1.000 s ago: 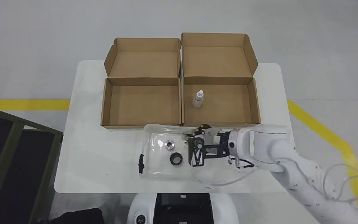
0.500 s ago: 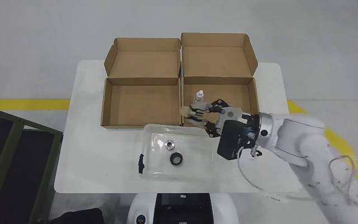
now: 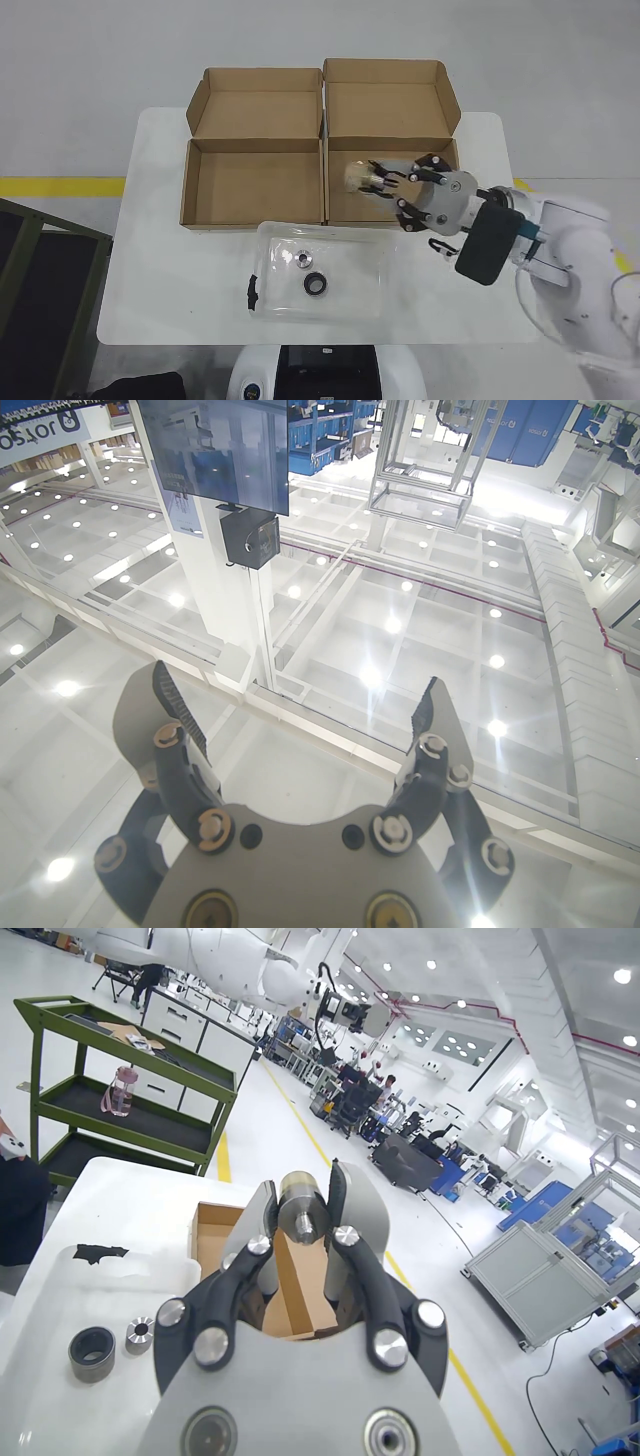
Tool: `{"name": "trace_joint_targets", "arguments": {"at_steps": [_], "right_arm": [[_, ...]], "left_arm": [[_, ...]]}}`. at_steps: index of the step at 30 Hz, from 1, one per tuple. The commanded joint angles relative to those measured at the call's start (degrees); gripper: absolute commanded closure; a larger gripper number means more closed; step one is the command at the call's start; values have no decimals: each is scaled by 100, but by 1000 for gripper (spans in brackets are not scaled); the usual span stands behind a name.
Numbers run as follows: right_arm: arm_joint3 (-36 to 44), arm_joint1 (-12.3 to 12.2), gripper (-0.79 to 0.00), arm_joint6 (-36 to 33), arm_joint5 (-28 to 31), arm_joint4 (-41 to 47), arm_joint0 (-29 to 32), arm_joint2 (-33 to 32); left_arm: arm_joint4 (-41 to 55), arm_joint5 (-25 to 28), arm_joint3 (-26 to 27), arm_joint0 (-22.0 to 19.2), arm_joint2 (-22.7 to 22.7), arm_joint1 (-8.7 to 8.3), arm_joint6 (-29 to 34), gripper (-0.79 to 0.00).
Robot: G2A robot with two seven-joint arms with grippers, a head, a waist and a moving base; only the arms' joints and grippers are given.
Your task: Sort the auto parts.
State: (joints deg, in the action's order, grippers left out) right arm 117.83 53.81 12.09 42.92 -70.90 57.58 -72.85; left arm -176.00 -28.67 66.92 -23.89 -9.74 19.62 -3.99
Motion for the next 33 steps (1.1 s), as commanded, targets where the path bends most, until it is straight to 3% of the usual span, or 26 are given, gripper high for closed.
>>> {"name": "trace_joint_targets", "arguments": {"at_steps": [1,16,33], "right_arm": [[-45,12,0,15,-11,55,-83,-5],[-536,126,0,-188,151,-139,-414,543],[-1602,63,0,-1948,1315,598,-579,618]], "left_arm": [[0,0,0,0,0,0,0,-785],[0,0,0,0,0,0,0,-785],[0,0,0,0,0,0,0,-785]]}}
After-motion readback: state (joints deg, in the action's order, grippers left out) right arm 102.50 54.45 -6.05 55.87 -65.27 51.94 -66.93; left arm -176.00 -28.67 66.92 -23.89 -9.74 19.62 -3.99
